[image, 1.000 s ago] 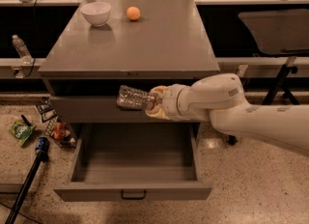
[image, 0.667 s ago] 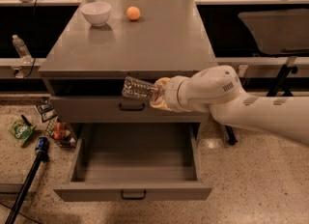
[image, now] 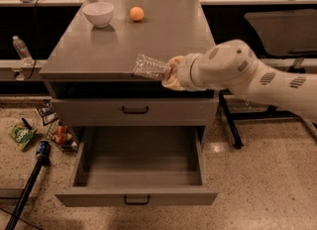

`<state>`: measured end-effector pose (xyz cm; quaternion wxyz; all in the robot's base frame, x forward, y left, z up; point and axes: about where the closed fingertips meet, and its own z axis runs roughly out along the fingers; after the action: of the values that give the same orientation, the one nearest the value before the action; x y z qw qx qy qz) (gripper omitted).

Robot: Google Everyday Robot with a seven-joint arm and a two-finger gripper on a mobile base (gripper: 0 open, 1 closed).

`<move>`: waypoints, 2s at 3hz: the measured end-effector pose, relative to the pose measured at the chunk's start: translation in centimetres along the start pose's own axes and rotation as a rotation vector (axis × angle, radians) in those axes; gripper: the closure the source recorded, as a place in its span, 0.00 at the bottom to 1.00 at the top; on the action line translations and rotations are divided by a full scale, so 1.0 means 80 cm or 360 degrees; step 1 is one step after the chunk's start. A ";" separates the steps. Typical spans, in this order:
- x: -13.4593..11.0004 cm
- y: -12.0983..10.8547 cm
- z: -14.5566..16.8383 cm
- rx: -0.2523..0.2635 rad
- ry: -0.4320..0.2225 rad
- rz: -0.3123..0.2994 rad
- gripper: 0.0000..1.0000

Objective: Pick water bottle from middle drawer and place on counter

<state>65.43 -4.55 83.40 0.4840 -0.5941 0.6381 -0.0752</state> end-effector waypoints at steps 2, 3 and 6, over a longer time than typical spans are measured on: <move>-0.071 -0.090 -0.026 -0.0025 -0.0040 -0.0462 1.00; -0.086 -0.124 -0.012 -0.0150 0.0027 -0.0636 1.00; -0.076 -0.177 0.055 -0.0499 0.0036 -0.0412 0.74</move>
Offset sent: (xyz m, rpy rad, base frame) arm 0.0327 0.0426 0.1703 -0.3036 -0.0644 0.1617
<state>77.17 -1.36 93.84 0.3648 -0.7384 0.5656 -0.0432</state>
